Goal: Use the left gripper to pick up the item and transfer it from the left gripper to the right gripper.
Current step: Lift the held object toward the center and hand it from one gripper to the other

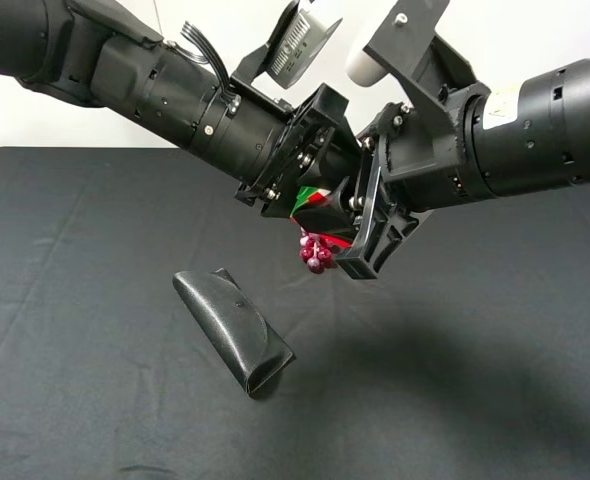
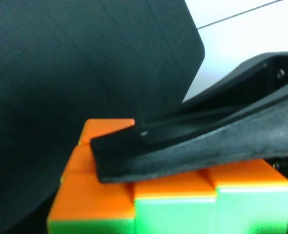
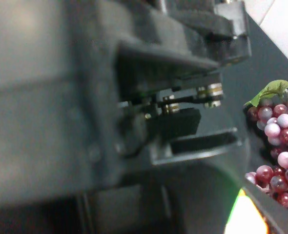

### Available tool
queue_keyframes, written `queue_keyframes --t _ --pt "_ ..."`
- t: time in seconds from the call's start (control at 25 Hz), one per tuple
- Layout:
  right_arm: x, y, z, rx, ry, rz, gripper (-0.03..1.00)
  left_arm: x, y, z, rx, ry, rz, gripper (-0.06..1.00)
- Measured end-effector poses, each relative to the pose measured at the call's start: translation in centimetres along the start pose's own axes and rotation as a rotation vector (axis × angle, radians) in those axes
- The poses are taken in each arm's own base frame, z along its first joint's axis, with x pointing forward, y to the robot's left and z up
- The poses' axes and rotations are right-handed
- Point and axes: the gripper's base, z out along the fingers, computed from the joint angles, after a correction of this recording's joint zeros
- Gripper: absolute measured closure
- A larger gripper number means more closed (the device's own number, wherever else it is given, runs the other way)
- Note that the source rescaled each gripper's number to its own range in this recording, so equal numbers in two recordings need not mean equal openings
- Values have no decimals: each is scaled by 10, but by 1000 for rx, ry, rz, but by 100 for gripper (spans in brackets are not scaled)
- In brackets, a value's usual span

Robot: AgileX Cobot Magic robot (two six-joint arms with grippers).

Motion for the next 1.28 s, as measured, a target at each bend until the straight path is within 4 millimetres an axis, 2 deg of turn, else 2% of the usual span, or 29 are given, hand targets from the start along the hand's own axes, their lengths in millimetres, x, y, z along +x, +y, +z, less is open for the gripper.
queue_keyframes --t 0.08,0.12,0.16,0.24,0.28,0.4,0.56,0.84,1.0,1.28 --pt "0 0 0 0 0 0 95 0 0 0 -2 1 2 94" --pt "0 0 0 0 0 0 95 0 0 0 -4 3 4 89" --pt "0 0 0 -2 2 3 97 0 1 0 -6 1 4 76" --pt "1 1 0 -7 6 6 97 0 1 0 -13 0 8 34" --pt "1 1 0 -7 6 6 97 0 1 0 -17 -2 9 19" --pt "1 1 0 -7 6 6 97 0 2 0 -20 -3 11 1" --pt "1 1 0 -7 6 6 97 0 2 0 -21 -2 12 -4" --pt "1 1 0 -7 7 6 97 -2 7 -9 -8 -1 -7 -5" --pt "1 1 0 -7 7 6 97 -5 7 -25 -2 -15 -3 -5" --pt "1 1 0 -7 6 6 97 -3 -10 -62 -65 -56 79 -5"
